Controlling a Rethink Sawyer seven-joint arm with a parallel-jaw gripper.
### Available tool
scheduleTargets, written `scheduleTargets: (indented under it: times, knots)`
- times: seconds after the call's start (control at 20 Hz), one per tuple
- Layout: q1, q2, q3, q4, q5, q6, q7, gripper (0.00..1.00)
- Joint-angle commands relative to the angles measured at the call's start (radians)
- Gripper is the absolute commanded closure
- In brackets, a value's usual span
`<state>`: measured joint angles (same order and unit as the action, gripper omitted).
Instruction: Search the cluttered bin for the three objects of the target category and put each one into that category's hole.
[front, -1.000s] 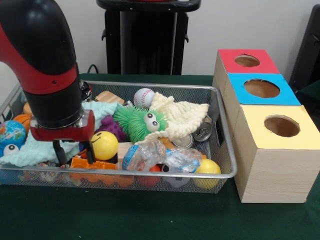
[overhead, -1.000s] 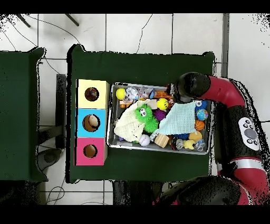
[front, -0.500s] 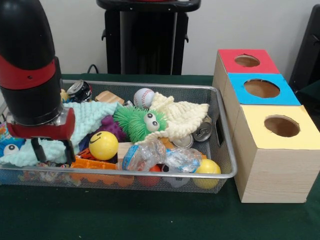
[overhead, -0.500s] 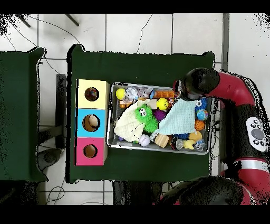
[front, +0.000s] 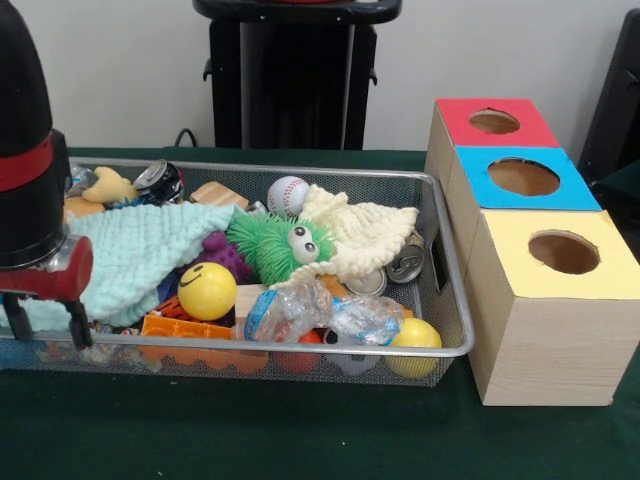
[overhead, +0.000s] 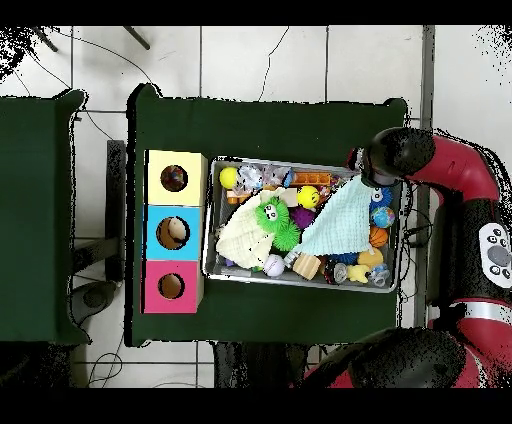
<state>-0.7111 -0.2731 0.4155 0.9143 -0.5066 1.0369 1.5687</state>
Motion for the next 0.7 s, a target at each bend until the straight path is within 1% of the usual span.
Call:
scheduleTargets:
  times: [0.05, 0.3, 0.4, 0.6, 0.7]
  knots:
    - [-0.025, 0.088, 0.036, -0.032, -0.063, 0.057, -0.349, 0.00]
    - [-0.026, 0.101, 0.036, -0.022, -0.055, 0.063, -0.343, 0.00]
    - [-0.029, 0.076, 0.031, 0.018, -0.046, 0.055, -0.329, 0.00]
    - [-0.020, 0.015, 0.039, 0.052, -0.013, 0.093, -0.306, 0.00]
    - [-0.011, -0.010, 0.047, 0.046, 0.004, 0.120, -0.296, 0.00]
